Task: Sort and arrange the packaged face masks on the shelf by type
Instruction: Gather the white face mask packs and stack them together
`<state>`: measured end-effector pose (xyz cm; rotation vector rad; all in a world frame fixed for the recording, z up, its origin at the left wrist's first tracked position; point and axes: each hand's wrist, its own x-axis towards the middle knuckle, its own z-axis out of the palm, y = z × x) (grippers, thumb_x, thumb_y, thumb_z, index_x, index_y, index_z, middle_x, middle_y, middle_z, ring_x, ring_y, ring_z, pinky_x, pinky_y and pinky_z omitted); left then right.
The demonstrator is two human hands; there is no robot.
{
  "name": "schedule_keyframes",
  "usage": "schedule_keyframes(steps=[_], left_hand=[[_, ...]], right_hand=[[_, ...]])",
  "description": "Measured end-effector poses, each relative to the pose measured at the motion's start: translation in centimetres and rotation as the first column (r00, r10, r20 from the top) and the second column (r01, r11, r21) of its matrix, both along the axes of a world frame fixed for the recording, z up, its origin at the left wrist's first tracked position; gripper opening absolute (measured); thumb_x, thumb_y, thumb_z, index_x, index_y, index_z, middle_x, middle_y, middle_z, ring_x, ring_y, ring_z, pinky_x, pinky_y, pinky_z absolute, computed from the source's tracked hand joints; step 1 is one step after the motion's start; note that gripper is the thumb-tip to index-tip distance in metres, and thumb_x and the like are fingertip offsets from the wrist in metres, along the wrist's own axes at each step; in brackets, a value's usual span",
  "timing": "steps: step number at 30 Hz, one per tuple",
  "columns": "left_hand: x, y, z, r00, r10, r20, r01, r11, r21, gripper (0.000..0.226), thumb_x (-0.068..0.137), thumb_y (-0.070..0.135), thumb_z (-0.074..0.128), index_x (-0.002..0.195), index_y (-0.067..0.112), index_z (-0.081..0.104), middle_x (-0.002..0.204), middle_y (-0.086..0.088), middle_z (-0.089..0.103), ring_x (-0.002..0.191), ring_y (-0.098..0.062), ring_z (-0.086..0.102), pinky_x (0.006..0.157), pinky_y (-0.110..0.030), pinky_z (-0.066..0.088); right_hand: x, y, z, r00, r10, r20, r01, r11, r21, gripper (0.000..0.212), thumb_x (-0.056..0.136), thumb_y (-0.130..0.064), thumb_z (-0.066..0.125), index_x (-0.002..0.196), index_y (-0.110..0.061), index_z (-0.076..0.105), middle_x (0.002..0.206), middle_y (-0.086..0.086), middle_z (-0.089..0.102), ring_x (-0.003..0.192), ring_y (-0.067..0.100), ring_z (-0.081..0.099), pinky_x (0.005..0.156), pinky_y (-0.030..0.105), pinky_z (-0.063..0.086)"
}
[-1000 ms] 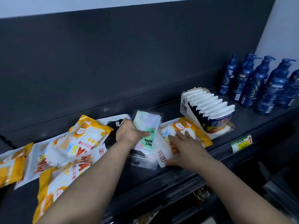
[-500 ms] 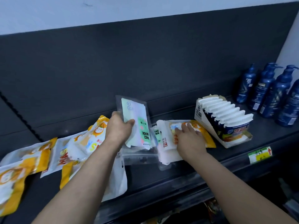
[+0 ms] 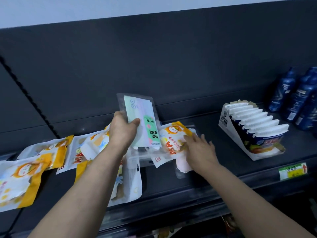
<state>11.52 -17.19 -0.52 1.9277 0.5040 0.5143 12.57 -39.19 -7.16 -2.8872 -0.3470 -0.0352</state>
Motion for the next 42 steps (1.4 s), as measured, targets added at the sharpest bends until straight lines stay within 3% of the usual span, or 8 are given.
schedule_keyframes(steps=[6, 10, 17, 23, 27, 30, 33, 42], left_hand=[[-0.4, -0.4, -0.7, 0.999, 0.009, -0.032, -0.008, 0.999, 0.048, 0.027, 0.084, 0.023, 0.068, 0.103, 0.016, 0.05, 0.105, -0.003, 0.068, 0.095, -0.028, 0.066, 0.085, -0.047, 0.055], [-0.8, -0.8, -0.9, 0.994, -0.041, -0.105, 0.049, 0.996, 0.078, 0.039, 0.085, 0.022, 0.068, 0.118, 0.01, 0.05, 0.109, -0.004, 0.067, 0.094, -0.026, 0.066, 0.084, -0.045, 0.056], [-1.0, -3.4, -2.3, 0.957, -0.135, -0.258, 0.168, 0.979, 0.112, 0.05, 0.086, 0.023, 0.068, 0.129, 0.011, 0.046, 0.117, -0.011, 0.065, 0.1, -0.031, 0.065, 0.086, -0.045, 0.055], [-0.5, -4.1, -1.6, 0.962, -0.145, -0.229, 0.183, 0.971, 0.153, 0.047, 0.086, 0.023, 0.068, 0.126, 0.012, 0.046, 0.11, -0.009, 0.067, 0.099, -0.031, 0.065, 0.086, -0.045, 0.055], [-0.5, -4.3, -1.3, 0.972, -0.121, -0.204, 0.144, 0.984, 0.102, 0.044, 0.088, 0.021, 0.065, 0.126, 0.011, 0.045, 0.111, -0.008, 0.064, 0.098, -0.031, 0.065, 0.085, -0.046, 0.055], [-1.2, -3.0, -0.9, 0.991, -0.051, -0.122, 0.046, 0.998, -0.037, 0.028, 0.086, 0.008, 0.053, 0.115, 0.009, 0.051, 0.105, -0.009, 0.066, 0.09, -0.03, 0.065, 0.072, -0.038, 0.056], [-3.0, -0.9, -0.3, 0.998, 0.03, -0.05, -0.036, 0.99, -0.139, 0.022, 0.084, -0.003, 0.043, 0.086, 0.016, 0.052, 0.086, -0.004, 0.063, 0.077, -0.026, 0.062, 0.067, -0.035, 0.05], [-16.0, 14.1, -0.8, 0.927, 0.373, -0.043, -0.374, 0.927, -0.038, 0.058, 0.088, 0.005, 0.051, 0.143, 0.014, 0.037, 0.103, -0.005, 0.066, 0.092, -0.028, 0.064, 0.069, -0.034, 0.054]], right_hand=[[-0.7, 1.7, -0.6, 0.952, 0.306, -0.025, -0.293, 0.929, 0.226, 0.056, 0.089, -0.003, 0.038, 0.139, -0.03, 0.04, 0.147, -0.001, 0.041, 0.129, 0.024, 0.044, 0.098, 0.034, 0.04], [0.5, 0.2, -0.6, 0.987, -0.004, 0.163, -0.012, 0.995, 0.1, 0.054, 0.092, -0.02, 0.046, 0.144, -0.025, 0.033, 0.151, 0.003, 0.034, 0.139, 0.029, 0.029, 0.103, 0.042, 0.035], [2.0, -2.9, 0.7, 0.928, -0.259, -0.268, 0.285, 0.956, 0.062, 0.113, 0.073, -0.056, 0.071, 0.149, -0.005, 0.004, 0.141, 0.018, 0.037, 0.128, 0.035, 0.039, 0.094, 0.044, 0.042], [2.2, -5.3, 1.7, 0.925, -0.349, -0.15, 0.373, 0.909, 0.186, 0.058, 0.088, -0.023, 0.061, 0.136, -0.007, 0.032, 0.131, 0.018, 0.042, 0.111, 0.038, 0.053, 0.075, 0.039, 0.045], [1.8, -5.1, 2.2, 0.942, -0.333, -0.032, 0.297, 0.789, 0.538, 0.062, 0.093, -0.018, 0.054, 0.146, -0.011, 0.021, 0.141, 0.018, 0.038, 0.119, 0.039, 0.05, 0.089, 0.043, 0.045], [1.8, -3.5, 3.5, 0.96, -0.265, -0.093, 0.237, 0.587, 0.774, 0.056, 0.084, -0.024, 0.049, 0.137, -0.019, 0.032, 0.125, 0.013, 0.056, 0.107, 0.033, 0.058, 0.09, 0.046, 0.05], [0.8, -0.2, 3.8, 0.987, -0.111, -0.118, 0.161, 0.603, 0.781, 0.053, 0.082, -0.012, 0.044, 0.135, -0.015, 0.039, 0.128, 0.007, 0.054, 0.107, 0.026, 0.055, 0.09, 0.036, 0.045], [-6.7, 16.7, 4.3, 0.933, 0.357, -0.052, -0.183, 0.592, 0.785, 0.058, 0.089, -0.001, 0.041, 0.139, -0.029, 0.034, 0.103, -0.002, 0.058, 0.094, 0.023, 0.06, 0.082, 0.046, 0.053]])
